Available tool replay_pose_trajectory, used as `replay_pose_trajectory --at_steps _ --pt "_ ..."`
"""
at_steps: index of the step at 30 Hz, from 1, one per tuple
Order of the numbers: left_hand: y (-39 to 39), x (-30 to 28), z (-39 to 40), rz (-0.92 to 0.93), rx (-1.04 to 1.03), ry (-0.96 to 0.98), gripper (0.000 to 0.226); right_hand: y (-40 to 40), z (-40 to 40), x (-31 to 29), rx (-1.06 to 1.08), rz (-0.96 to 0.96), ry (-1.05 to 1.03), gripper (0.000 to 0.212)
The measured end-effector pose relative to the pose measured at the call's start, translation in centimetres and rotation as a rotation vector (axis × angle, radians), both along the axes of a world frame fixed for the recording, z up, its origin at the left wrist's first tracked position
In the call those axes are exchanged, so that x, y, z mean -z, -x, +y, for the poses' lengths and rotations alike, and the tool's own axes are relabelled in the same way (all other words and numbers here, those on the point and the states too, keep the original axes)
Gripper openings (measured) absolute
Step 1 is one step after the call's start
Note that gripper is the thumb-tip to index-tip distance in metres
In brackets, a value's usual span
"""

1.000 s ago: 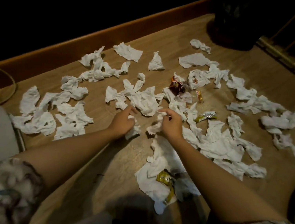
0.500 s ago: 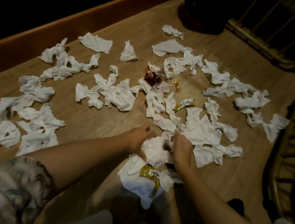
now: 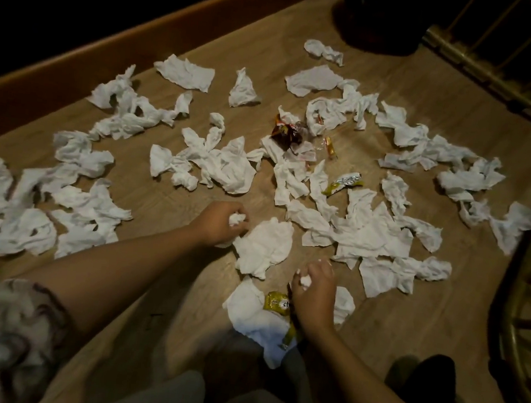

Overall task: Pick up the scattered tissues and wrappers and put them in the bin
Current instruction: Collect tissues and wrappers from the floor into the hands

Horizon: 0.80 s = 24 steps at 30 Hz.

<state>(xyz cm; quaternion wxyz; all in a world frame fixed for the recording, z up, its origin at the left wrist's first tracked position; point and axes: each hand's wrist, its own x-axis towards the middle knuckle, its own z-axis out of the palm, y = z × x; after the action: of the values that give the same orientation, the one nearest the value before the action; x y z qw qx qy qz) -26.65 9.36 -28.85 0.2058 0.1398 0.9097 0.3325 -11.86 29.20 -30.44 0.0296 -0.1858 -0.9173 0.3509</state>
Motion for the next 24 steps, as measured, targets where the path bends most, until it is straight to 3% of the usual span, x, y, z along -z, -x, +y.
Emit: replay_pose_trajectory --at_steps 4,7,9,12,18,21,23,24 --pt "0.5 -0.7 -1.3 0.033 -0.318 -0.085 0.036 3.5 -1.1 -2.9 0.052 0.180 0.137 0.024" --pt "0.6 -2.1 -2.0 0.095 -0.365 -0.061 0.038 6.1 -1.9 -5.0 0.126 0.246 0.287 0.021" --pt "0.5 -2.5 -2.2 0.157 -0.277 0.019 0.025 7.2 -2.2 -5.5 0.147 0.255 0.285 0.021" --pt "-0.1 -2.2 -2.6 0.212 -0.052 0.157 0.014 7.8 -2.2 -4.4 0.013 0.163 0.200 0.018" --pt "-2.2 -2.4 -2.9 0.022 0.338 0.436 0.063 6.1 -2.8 -0.5 -0.233 -0.217 0.154 0.065" --pt "-2.5 -2.4 -2.6 0.000 0.429 0.506 0.066 5.7 -3.1 0.2 -0.219 -0.164 0.084 0.046" --pt "-2.5 -2.7 -2.1 0.057 0.424 0.471 0.044 5.9 -3.2 -0.2 -0.124 -0.036 0.131 0.021" --pt "-2.5 -2.9 -1.9 0.092 0.404 0.438 0.035 6.1 -3.1 -0.6 -0.063 0.010 0.188 0.022"
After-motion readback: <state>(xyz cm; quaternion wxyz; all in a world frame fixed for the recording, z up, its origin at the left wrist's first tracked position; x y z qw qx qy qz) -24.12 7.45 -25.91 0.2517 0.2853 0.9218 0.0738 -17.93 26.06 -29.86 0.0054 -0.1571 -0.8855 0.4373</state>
